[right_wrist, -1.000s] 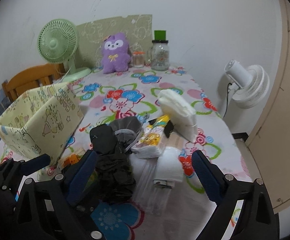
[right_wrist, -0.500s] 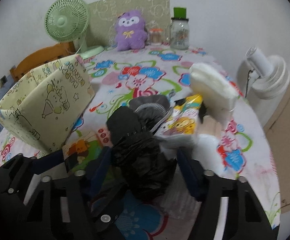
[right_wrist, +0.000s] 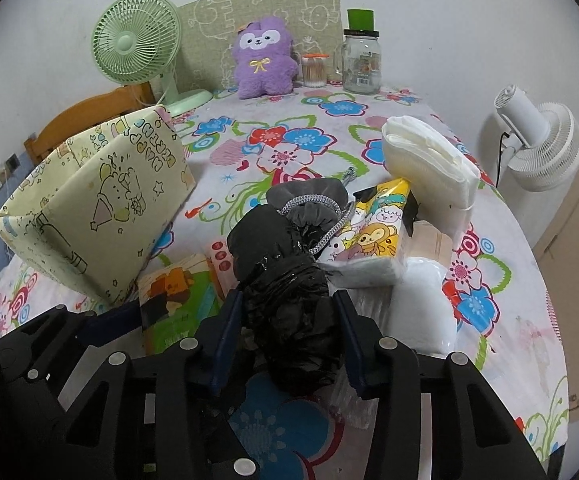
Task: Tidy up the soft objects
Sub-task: 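Grasp the black wrapped umbrella with the right tool while the left tool grasps the green tissue pack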
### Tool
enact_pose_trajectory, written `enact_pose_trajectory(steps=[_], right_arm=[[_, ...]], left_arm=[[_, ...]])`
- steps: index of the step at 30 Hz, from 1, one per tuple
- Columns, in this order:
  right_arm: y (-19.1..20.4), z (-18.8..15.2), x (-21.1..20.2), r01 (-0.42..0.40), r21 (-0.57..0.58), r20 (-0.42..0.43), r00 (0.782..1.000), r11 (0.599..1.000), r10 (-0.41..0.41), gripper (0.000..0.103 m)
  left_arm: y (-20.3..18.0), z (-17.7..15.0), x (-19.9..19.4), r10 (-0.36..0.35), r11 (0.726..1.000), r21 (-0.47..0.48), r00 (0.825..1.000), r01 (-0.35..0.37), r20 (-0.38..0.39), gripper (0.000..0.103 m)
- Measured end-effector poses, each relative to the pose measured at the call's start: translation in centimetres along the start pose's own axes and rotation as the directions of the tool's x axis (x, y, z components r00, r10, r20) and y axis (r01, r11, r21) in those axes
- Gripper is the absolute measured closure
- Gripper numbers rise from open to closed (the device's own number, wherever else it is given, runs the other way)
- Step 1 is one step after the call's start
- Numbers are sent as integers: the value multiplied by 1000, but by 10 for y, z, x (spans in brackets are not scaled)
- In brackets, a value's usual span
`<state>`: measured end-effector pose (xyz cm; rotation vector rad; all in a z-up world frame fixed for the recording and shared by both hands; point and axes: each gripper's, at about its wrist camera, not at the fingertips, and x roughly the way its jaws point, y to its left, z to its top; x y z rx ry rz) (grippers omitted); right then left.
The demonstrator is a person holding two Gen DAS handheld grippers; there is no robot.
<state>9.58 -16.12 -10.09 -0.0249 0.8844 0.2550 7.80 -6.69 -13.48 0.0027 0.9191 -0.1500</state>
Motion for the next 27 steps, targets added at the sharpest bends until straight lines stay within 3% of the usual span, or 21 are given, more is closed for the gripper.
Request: enact_pose_trajectory(steps=[10, 27], right_arm=[[0, -4, -8, 4, 5, 7, 1000, 1000, -4, 54], [9, -6, -35, 19, 2, 47, 999, 1000, -19, 54]], left_arm=[[-4, -3, -8, 10, 1000, 27, 1000, -11, 17, 36], [-5, -6, -34, 16, 999, 46, 997, -20, 79, 37]])
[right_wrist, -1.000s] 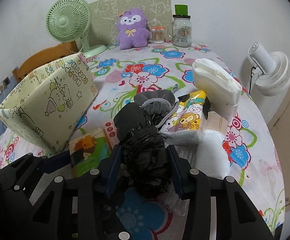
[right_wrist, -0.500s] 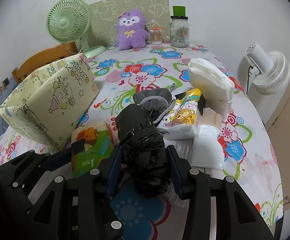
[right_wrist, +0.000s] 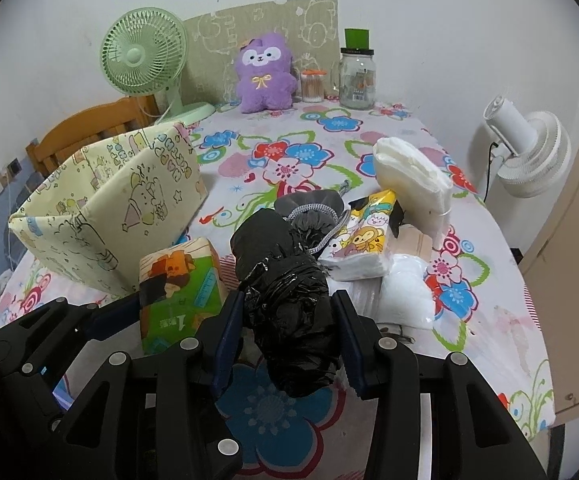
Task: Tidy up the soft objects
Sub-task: 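Lift and carry the umbrella and tissue pack over the fabric box with both tools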
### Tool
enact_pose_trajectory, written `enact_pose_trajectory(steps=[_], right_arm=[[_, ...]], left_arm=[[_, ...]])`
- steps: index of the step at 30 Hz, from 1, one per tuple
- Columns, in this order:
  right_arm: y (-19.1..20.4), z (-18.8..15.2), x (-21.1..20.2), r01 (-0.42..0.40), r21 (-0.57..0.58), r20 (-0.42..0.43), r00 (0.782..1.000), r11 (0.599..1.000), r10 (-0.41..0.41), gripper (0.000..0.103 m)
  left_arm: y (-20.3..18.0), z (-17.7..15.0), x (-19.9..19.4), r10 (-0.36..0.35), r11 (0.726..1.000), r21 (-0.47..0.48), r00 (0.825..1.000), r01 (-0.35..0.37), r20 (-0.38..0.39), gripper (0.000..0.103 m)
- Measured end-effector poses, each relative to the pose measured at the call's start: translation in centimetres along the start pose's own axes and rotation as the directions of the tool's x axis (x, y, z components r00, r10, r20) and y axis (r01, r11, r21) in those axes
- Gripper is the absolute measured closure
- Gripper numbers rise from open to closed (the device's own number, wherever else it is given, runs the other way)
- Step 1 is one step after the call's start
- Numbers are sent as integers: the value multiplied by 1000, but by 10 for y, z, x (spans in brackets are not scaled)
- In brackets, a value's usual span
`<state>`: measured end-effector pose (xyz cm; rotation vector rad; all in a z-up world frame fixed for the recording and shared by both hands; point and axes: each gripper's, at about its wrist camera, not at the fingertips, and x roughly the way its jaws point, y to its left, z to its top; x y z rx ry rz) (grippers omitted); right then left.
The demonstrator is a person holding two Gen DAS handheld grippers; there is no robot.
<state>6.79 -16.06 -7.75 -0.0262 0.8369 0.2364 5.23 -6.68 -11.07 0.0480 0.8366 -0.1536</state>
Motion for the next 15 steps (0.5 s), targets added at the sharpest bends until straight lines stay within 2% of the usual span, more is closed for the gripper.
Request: enact_pose_trajectory(steps=[15], right_arm=[[1, 7, -32, 47, 28, 61, 997, 998, -49, 55]], left_arm=[[-5, 9, -27, 0, 1000, 31, 999, -2, 50, 37]])
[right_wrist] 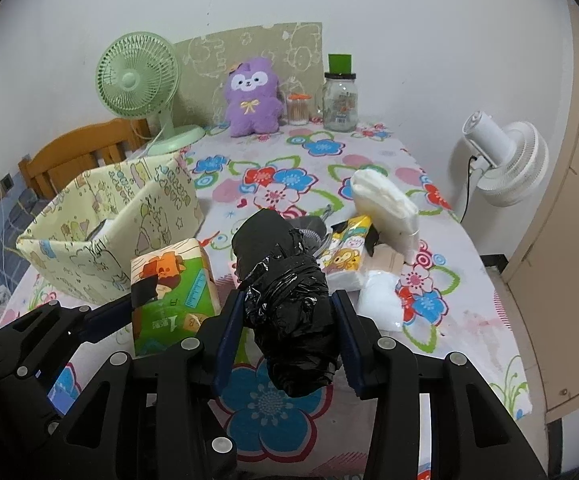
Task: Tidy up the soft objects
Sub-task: 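Lift and carry the umbrella and tissue pack over the fabric box with both tools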
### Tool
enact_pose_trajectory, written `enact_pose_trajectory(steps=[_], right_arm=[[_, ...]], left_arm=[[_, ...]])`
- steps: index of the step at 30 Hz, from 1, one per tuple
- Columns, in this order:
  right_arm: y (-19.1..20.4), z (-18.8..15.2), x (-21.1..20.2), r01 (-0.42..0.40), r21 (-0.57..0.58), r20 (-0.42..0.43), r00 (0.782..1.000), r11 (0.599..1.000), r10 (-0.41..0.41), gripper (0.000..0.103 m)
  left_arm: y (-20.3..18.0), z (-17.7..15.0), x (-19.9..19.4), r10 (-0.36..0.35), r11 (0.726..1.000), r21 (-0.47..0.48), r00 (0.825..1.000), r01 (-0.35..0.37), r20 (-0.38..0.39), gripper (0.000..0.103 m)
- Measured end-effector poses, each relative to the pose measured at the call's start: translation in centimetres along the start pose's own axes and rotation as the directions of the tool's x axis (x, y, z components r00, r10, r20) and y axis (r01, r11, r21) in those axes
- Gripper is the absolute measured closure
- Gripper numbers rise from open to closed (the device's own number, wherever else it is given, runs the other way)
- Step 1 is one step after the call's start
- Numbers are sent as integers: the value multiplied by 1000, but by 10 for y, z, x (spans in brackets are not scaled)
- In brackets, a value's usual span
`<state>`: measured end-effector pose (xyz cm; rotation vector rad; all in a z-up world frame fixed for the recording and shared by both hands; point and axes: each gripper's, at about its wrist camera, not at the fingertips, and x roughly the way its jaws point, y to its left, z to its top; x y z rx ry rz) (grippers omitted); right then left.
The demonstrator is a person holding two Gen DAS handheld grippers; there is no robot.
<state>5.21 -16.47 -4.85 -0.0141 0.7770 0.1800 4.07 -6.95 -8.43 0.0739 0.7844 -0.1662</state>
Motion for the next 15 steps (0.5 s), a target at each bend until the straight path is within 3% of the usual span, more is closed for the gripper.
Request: enact_pose_trajectory(steps=[15], right_arm=[[4, 19, -29, 32, 18, 49, 998, 999, -33, 55]], left_arm=[[0, 20, -28, -1, 1000, 20, 999, 0, 50, 37]])
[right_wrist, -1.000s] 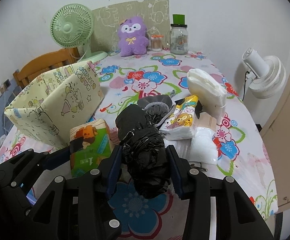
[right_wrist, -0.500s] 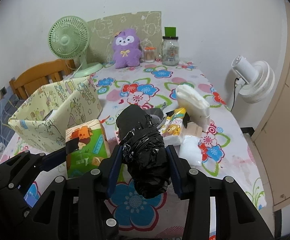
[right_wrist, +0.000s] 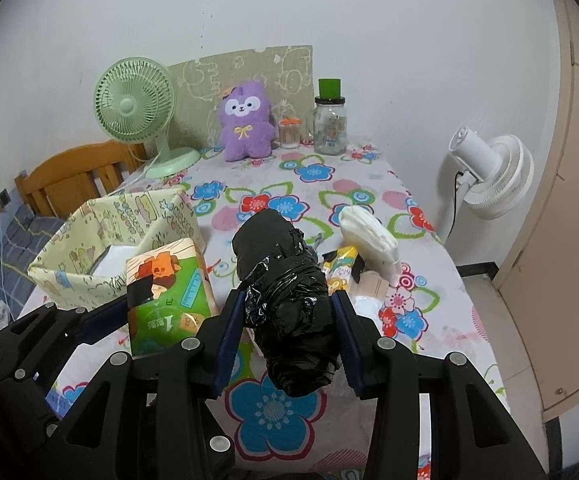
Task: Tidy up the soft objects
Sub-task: 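Lift and carry the umbrella and tissue pack over the fabric box with both tools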
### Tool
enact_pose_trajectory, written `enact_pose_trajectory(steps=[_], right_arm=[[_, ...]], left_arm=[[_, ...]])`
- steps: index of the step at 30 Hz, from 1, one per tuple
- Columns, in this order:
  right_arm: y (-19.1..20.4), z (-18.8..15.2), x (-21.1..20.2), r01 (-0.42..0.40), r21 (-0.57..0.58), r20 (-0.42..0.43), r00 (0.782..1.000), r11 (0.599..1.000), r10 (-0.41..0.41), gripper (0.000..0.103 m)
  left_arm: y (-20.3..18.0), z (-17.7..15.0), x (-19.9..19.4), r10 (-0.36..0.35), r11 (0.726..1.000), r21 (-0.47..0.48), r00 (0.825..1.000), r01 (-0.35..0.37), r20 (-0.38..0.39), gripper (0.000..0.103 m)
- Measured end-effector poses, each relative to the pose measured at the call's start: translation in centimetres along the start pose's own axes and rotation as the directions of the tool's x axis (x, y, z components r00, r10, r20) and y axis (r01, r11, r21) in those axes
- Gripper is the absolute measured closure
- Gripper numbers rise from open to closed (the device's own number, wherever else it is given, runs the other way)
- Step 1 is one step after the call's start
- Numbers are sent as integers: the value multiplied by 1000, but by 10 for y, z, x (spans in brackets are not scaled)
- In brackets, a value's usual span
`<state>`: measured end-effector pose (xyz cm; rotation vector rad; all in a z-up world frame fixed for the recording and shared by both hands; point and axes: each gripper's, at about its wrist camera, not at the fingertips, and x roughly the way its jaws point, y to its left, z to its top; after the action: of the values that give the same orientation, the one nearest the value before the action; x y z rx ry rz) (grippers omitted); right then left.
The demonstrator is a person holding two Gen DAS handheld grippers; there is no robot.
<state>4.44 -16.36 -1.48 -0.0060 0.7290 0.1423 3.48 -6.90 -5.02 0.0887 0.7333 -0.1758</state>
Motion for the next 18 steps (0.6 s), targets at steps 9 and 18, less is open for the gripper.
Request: enact_pose_trajectory(steps=[9, 18], right_arm=[[4, 19, -15, 7, 7, 35, 999, 1000, -7, 55], [11, 36, -21, 13, 5, 51, 999, 1000, -13, 55]], left_arm=[[3, 17, -17, 3, 1000, 6, 999, -3, 37, 37], [11, 31, -25, 7, 1000, 4, 998, -8, 54, 37]])
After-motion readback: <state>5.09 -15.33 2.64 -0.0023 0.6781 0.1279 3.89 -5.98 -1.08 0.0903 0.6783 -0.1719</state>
